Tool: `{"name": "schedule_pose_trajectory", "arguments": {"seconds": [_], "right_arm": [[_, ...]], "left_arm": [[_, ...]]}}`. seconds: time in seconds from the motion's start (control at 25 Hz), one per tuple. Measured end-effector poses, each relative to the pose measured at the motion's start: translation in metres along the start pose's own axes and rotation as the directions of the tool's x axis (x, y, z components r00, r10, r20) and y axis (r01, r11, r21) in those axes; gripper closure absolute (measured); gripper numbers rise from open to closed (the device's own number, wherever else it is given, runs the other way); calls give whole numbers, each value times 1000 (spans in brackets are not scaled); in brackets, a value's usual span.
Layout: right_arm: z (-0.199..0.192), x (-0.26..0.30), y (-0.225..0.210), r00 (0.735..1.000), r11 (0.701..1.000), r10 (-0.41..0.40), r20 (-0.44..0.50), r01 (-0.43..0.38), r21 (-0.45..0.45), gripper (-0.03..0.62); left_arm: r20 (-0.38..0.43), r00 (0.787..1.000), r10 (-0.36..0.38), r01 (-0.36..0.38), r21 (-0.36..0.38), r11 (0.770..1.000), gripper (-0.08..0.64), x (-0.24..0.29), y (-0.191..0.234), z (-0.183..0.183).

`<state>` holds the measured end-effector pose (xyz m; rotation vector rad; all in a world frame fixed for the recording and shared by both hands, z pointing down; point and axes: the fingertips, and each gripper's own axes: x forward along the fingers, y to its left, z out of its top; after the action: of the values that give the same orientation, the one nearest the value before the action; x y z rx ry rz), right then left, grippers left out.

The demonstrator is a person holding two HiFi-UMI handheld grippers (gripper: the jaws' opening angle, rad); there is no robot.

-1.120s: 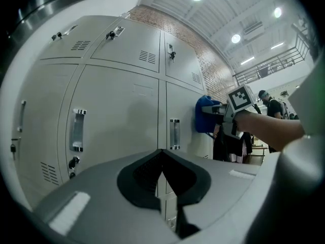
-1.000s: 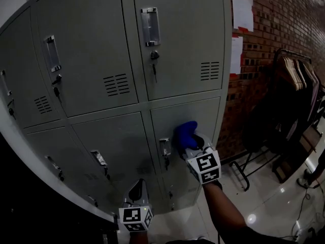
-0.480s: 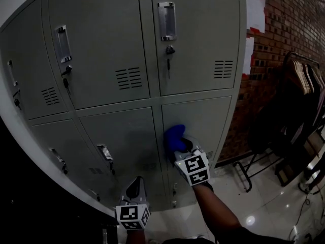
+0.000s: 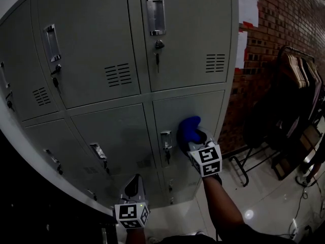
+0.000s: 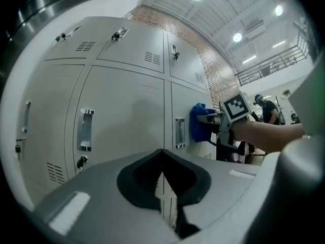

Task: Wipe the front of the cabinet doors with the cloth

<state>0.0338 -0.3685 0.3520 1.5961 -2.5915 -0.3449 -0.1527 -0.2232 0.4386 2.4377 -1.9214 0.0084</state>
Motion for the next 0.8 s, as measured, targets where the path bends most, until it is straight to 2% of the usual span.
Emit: {"name": "schedule_pose_trajectory", "arguments": {"seconds": [0.2,0.44,0.8], "right_arm": [[-12,-13,-39,996,996,-84,-30,83,-20,535],[-30,-29,-87,978,981,-192,-77,191,-16,535],[-44,-42,-118,959,965,-262,-109,262,-15,534]], "left_arm": [[6,1000,3,-3,-3,1000,548,1,-3,2],[5,1000,-22,22,3,1000,548,5,-15,3],[4,999,-36,36,7,999,548,6,-24,3]]}}
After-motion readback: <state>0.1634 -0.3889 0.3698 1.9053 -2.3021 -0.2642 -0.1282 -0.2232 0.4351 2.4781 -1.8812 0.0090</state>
